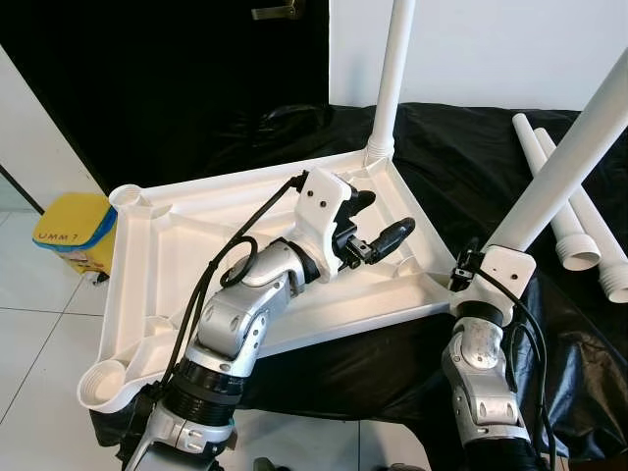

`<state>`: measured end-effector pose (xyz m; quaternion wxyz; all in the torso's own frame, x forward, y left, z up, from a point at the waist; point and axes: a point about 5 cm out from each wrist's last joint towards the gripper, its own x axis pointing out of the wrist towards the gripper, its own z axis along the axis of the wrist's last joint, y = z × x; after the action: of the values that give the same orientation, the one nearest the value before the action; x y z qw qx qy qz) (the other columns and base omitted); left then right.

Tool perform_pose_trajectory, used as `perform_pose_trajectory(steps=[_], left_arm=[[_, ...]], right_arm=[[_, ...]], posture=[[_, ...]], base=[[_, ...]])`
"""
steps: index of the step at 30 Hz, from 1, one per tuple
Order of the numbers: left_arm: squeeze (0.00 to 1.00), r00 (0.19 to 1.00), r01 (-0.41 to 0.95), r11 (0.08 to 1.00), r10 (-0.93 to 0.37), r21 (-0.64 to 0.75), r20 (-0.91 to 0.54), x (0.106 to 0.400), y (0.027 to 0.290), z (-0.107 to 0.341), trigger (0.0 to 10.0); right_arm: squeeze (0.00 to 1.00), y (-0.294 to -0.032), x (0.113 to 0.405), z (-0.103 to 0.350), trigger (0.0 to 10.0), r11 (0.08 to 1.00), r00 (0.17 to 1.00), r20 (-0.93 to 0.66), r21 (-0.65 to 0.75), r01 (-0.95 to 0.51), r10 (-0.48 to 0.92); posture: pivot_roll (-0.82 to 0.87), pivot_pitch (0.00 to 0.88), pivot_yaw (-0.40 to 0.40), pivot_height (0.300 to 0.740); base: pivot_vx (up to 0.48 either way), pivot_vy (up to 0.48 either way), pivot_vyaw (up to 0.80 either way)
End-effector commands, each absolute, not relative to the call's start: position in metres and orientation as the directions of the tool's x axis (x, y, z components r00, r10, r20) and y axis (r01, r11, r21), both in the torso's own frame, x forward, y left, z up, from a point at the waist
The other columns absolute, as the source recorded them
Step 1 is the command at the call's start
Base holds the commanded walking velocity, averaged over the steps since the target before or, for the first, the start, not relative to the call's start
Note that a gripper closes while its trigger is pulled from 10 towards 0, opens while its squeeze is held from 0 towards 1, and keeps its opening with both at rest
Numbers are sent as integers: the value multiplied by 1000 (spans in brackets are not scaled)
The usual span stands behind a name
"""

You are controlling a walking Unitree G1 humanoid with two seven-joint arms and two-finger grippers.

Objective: Building children table

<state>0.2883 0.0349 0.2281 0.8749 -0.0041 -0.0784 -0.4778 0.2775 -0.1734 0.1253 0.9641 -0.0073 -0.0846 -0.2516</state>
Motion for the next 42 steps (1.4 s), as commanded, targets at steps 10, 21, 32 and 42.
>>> perform_pose_trajectory(steps=[10,21,32,42], left_arm=[[0,531,834,546,-834,83,150,286,37,232,10000],[0,521,840,537,-839,82,158,287,34,234,10000],[0,522,839,539,-837,81,168,288,34,236,10000],[0,544,822,563,-819,79,182,289,36,238,10000]], right_arm=[[1000,-193,268,106,10000,895,886,135,18,446,-444],[0,-205,281,136,10000,981,952,254,-43,189,-173],[0,-201,292,156,3804,980,950,244,-75,-183,196],[0,-210,297,157,0,964,938,222,-54,-259,265]], posture=[[-198,96,42,740],[-212,97,48,740],[-214,101,44,740],[-192,99,22,740]], base=[[0,0,0],[0,0,0],[0,0,0],[0,0,0]])
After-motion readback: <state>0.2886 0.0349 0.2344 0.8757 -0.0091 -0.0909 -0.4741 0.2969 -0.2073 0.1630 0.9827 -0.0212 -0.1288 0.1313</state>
